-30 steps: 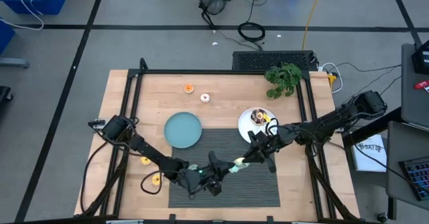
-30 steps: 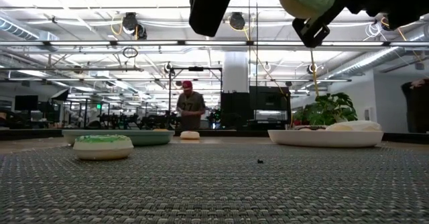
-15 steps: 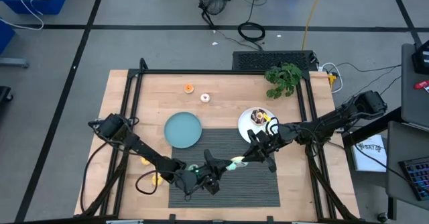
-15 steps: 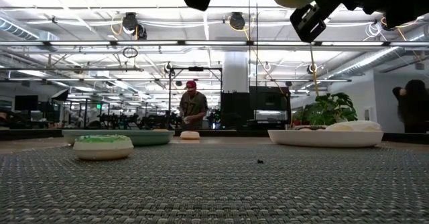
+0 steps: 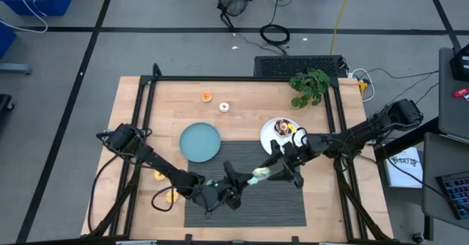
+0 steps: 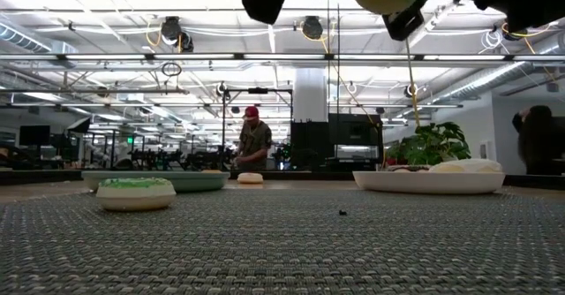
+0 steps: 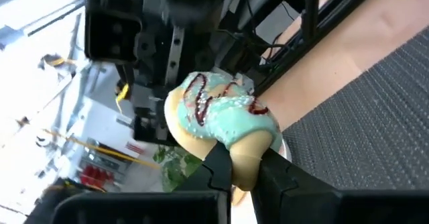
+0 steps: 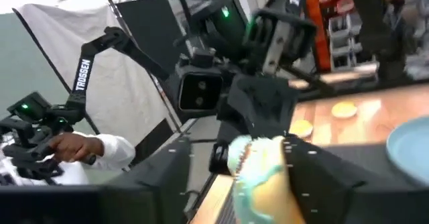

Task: Pick & Place donuts
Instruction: Put the large blue donut on the white plate

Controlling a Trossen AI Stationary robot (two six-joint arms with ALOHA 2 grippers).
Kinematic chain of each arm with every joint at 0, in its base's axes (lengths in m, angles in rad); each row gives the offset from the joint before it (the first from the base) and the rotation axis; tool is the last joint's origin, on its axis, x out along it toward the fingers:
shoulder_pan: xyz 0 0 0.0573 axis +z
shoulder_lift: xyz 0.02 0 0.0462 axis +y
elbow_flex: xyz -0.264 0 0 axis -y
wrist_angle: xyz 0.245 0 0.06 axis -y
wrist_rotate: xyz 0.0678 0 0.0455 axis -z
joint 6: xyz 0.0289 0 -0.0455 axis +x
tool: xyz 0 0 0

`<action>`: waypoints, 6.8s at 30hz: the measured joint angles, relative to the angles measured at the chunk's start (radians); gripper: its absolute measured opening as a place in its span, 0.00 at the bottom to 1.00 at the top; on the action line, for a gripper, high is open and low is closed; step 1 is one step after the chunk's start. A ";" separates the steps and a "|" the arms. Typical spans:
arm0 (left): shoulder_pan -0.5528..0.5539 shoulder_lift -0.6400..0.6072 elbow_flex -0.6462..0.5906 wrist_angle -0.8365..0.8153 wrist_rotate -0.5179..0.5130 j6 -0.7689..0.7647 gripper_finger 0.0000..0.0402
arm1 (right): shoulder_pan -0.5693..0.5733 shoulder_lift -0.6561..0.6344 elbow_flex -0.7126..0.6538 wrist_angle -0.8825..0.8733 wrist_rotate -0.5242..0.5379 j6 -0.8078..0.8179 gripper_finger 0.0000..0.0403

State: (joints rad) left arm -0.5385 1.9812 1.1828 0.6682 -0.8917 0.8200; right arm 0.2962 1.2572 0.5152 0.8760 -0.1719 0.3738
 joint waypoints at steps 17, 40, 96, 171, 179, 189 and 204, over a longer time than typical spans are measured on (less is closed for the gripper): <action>0.070 -0.089 -0.005 -0.222 0.029 -0.396 0.07 | -0.007 -0.006 0.001 -0.115 0.438 -0.607 0.72; 0.468 -0.416 -0.428 0.136 0.689 -0.779 0.05 | -0.153 -0.080 -0.012 -0.215 0.458 -0.651 0.70; 0.579 -0.349 -0.402 0.219 0.865 -0.793 0.26 | -0.348 0.011 -0.039 -0.010 0.222 -0.606 0.36; 0.580 -0.527 -0.404 -0.097 0.732 -0.649 0.31 | -0.347 -0.286 -0.343 -0.500 0.302 -0.332 0.19; 0.580 -0.527 -0.404 -0.097 0.732 -0.649 0.31 | -0.347 -0.240 -0.343 -0.491 0.299 -0.349 0.19; 0.580 -0.527 -0.404 -0.098 0.732 -0.649 0.31 | -0.347 -0.242 -0.343 -0.482 0.300 -0.352 0.49; 0.580 -0.526 -0.404 -0.134 0.732 -0.665 0.31 | -0.347 -0.334 -0.343 -0.524 0.299 -0.333 0.63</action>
State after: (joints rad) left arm 0.0418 1.4548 0.7788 0.5338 -0.1596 0.1551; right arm -0.0505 0.9228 0.1719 0.3518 0.1267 0.0409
